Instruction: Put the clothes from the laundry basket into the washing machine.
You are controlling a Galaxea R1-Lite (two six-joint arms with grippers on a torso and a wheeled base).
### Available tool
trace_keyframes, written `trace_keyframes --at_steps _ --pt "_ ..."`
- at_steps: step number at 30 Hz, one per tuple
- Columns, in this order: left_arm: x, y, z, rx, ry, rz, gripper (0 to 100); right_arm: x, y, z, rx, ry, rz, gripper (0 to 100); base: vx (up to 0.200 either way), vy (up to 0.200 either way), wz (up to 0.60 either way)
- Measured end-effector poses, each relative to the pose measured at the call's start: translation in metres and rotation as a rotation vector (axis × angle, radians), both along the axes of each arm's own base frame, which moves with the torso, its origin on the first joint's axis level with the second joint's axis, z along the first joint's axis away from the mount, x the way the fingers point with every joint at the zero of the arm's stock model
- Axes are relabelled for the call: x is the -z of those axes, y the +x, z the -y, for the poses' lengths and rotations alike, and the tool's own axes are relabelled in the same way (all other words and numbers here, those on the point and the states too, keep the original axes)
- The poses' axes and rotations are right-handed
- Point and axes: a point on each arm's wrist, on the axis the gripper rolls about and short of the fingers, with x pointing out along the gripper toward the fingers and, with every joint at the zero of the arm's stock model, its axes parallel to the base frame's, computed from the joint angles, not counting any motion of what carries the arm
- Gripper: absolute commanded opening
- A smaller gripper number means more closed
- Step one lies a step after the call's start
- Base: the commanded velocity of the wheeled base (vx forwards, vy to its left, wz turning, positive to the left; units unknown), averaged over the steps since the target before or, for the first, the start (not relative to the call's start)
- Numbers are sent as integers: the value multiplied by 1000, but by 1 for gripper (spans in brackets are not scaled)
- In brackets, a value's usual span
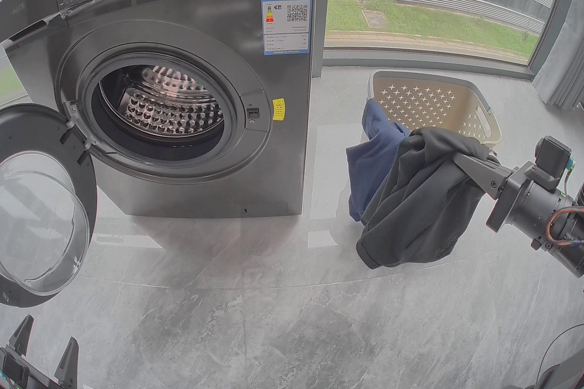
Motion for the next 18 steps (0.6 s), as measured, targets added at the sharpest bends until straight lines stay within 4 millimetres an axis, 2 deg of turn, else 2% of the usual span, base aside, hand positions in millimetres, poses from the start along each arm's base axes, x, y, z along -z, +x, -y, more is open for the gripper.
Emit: trace_keyframes --at_steps 18 --pt "0 0 0 0 0 -3 100 -1 1 -1 -3 -2 5 0 0 200 0"
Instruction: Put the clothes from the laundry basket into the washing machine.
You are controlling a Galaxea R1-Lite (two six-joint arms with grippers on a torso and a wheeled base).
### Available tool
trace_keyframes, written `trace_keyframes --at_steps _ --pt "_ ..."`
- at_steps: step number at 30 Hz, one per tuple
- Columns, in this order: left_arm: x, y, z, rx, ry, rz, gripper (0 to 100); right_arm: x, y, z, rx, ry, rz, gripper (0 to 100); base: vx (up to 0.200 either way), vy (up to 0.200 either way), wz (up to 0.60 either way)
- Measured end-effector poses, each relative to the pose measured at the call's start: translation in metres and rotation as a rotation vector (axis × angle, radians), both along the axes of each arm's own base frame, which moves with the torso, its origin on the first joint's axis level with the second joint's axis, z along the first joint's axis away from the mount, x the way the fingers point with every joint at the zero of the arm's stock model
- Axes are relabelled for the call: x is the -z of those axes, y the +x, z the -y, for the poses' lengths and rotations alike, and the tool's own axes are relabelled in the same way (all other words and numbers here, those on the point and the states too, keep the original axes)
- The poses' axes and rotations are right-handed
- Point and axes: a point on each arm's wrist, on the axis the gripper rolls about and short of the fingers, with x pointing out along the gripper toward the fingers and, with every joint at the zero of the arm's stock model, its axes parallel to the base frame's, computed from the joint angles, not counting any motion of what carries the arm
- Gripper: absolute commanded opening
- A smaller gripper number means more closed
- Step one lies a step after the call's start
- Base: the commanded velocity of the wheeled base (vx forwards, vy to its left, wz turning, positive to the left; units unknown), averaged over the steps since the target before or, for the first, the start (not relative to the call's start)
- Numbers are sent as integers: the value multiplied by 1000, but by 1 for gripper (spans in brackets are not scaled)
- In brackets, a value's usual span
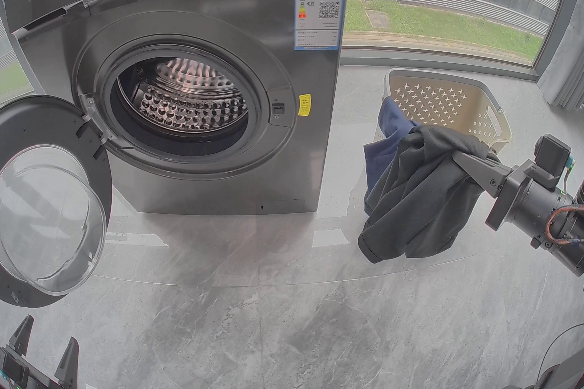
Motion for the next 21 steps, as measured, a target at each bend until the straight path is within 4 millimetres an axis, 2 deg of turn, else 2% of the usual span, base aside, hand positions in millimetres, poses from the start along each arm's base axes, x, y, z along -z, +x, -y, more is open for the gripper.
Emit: trace_keyframes --at_steps 6,21 --pt "0 0 0 0 0 0 100 0 0 0 0 -3 0 0 0 200 0" --pt "0 0 0 0 -1 0 100 2 3 -2 -6 -9 -10 0 0 0 0"
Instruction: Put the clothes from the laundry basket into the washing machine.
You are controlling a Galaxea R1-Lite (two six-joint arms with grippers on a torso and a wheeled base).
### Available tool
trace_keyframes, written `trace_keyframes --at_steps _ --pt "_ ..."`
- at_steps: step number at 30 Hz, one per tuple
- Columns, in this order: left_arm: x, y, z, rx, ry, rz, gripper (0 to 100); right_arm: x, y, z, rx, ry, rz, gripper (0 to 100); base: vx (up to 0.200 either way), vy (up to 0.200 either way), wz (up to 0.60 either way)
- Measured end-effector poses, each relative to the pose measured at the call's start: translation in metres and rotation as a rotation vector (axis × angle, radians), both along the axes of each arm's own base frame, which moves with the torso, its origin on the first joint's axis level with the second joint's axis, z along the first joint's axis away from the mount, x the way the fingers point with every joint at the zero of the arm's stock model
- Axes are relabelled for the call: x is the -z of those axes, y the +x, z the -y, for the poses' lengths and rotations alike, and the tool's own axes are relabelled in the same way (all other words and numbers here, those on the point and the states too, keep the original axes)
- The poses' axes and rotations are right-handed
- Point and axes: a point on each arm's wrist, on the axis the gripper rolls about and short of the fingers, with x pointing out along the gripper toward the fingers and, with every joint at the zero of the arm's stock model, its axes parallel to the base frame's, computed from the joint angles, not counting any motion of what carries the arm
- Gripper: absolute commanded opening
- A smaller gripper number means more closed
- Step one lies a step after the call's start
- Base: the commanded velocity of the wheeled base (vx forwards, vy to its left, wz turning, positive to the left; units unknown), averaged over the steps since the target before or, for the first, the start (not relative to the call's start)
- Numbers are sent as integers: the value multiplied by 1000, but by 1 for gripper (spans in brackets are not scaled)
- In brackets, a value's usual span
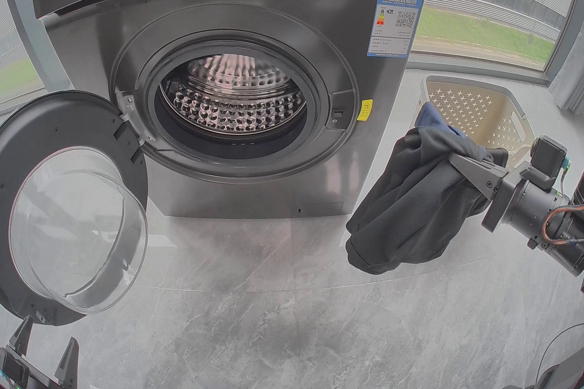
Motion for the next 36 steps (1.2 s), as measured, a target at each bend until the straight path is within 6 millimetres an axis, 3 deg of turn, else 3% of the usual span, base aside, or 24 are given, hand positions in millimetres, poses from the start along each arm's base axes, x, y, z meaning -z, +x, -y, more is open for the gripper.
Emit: trace_keyframes --at_steps 24,36 --pt "0 0 0 0 -2 0 100 8 4 0 1 -7 -49 0 0 0 0" --pt "0 0 0 0 -2 1 100 15 7 -5 -13 25 -93 0 0 200 0"
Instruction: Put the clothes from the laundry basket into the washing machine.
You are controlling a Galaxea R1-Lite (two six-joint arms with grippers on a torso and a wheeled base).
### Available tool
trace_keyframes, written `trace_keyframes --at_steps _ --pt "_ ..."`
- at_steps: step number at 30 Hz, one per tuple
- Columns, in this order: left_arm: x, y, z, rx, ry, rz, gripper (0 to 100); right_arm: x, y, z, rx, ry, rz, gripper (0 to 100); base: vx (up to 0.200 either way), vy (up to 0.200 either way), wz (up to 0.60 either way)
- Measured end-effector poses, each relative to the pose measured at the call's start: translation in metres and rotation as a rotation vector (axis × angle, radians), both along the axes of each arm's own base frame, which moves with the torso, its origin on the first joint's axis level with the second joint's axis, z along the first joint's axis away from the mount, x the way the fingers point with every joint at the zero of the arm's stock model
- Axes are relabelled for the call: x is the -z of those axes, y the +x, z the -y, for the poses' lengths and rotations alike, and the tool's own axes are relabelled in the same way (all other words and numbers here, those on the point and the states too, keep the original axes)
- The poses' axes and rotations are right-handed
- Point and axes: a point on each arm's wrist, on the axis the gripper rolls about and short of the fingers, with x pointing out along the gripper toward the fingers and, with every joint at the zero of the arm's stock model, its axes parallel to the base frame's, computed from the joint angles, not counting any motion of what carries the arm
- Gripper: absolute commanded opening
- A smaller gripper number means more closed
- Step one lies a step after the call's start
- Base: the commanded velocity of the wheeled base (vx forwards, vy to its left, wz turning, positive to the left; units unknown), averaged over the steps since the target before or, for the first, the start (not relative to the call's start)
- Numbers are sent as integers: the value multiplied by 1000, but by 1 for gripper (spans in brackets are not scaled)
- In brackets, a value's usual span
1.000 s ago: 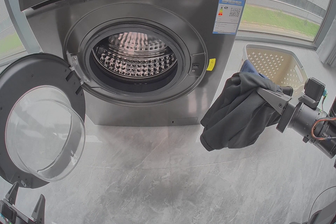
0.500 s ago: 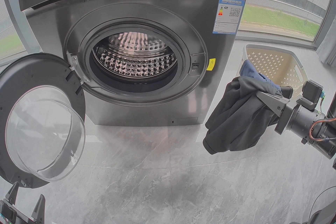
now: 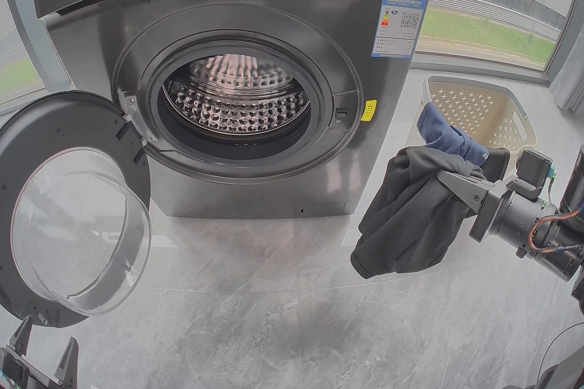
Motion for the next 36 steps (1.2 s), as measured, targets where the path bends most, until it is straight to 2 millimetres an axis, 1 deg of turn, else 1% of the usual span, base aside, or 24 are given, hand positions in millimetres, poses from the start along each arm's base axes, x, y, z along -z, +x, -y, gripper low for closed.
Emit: trace_keyframes --at_steps 3,13,21,24,30,36 --pt "0 0 0 0 0 0 100 0 0 -3 -10 0 0 0 0 200 0" --pt "0 0 0 -1 0 0 100 -4 -1 -15 -58 26 70 0 0 0 0" --pt "0 0 0 -8 4 3 100 -10 -3 -32 -110 58 148 0 0 0 0" --pt "-1 0 0 -10 16 6 100 -9 -1 -36 -112 41 160 0 0 0 0" --pt "0 0 0 1 76 5 100 1 6 -44 -94 4 135 0 0 0 0" --pt "0 0 1 5 69 5 100 4 10 -51 -97 -5 122 0 0 0 0"
